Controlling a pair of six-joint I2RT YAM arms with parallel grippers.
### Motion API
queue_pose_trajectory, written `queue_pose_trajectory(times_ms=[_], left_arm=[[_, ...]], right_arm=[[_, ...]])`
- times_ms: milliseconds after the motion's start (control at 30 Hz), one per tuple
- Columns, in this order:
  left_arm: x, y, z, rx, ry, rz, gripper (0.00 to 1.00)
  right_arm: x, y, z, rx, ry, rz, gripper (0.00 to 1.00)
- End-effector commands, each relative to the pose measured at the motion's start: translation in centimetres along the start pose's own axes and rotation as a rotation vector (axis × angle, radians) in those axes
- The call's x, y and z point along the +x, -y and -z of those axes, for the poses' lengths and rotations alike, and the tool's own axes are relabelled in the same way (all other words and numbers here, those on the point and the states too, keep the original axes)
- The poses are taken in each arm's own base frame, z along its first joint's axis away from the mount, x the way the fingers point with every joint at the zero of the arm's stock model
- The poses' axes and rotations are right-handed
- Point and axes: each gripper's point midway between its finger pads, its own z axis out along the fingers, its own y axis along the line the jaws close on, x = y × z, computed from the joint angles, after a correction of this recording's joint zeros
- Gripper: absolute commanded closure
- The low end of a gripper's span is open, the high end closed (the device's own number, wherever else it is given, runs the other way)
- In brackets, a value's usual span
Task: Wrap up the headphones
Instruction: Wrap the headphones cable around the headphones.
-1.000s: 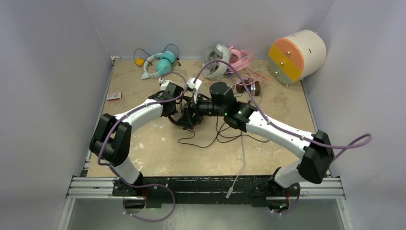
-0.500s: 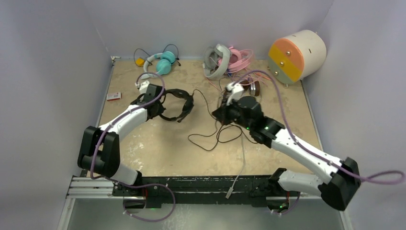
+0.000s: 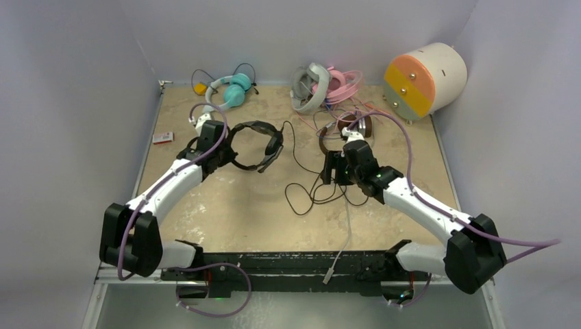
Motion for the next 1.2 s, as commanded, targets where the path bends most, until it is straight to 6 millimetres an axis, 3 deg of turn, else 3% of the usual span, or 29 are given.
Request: queue_pose_trajectory(times_ms=[0, 167, 333, 433, 633, 967, 1167], left_arm=[[-2.5, 5.1, 3.8, 0.249, 0.016, -0.003, 1.00], [-0.9, 7.8, 6.9, 0.436, -0.100, -0.054, 1.00], [-0.5, 8.2, 8.8, 0.468, -0.172, -0.123, 1.00], [-1.6, 8.4, 10.9, 0.488, -0.145, -0.158, 1.00], [-3.4, 9.0, 14.8, 0.545, -0.099, -0.169, 1.00], [-7.6, 10.0, 23.2, 0.637, 0.011, -0.180, 1.00], [-7.2, 12.0, 28.4, 0.853, -0.018, -0.192, 1.00]], right_arm=[[-1.9, -3.0, 1.0, -0.152, 0.037, 0.075, 0.17], [-3.4, -5.9, 2.7, -0.333, 0.125, 0.183, 0.15], [-5.4, -7.0, 4.1, -0.379, 0.216, 0.217, 0.02], [-5.7, -7.7, 4.1, -0.429, 0.256, 0.296, 0.01], [-5.7, -8.8, 4.5, -0.533, 0.375, 0.289, 0.01], [-7.3, -11.7, 4.4, -0.661, 0.445, 0.382, 0.03], [-6.8, -14.4, 4.3, -0.838, 0.457, 0.437, 0.08]])
